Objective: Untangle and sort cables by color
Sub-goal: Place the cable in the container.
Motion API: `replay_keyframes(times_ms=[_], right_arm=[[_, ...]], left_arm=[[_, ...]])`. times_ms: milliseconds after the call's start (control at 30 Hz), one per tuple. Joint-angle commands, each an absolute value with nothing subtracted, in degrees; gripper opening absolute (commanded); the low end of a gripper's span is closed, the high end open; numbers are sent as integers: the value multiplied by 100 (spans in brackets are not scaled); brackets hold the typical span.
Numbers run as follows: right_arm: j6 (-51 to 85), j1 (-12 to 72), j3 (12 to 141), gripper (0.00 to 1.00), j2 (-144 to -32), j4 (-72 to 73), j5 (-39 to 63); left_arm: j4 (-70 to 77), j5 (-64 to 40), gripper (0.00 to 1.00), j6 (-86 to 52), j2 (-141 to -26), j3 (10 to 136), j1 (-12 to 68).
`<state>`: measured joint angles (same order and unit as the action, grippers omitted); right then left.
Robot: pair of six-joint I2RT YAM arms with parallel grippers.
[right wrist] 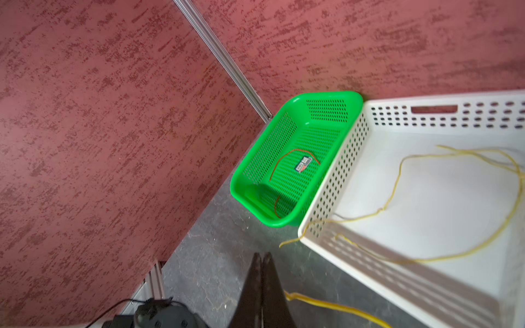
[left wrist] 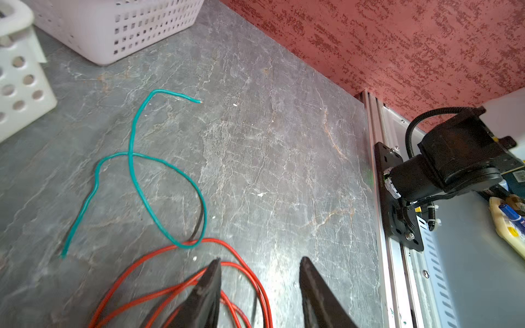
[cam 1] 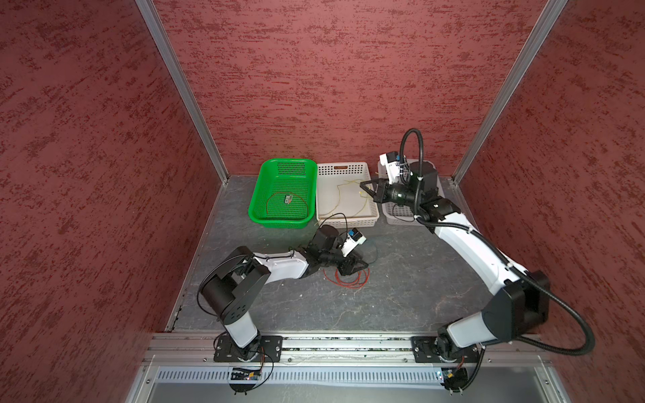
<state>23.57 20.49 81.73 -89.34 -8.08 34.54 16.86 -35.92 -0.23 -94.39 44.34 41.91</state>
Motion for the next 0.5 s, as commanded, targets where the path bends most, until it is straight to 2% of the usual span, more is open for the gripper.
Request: replay_keyframes(times_ms=[0, 467], right_arm=[[2295, 2057, 8861, 0, -9744, -814, 3577], [2508, 2116, 12128, 0, -12987, -1585, 3441]], left_arm=[[1836, -3627, 46, -81, -8817, 4157, 4050], [771, -3573, 49, 53, -6569, 3556, 3411]])
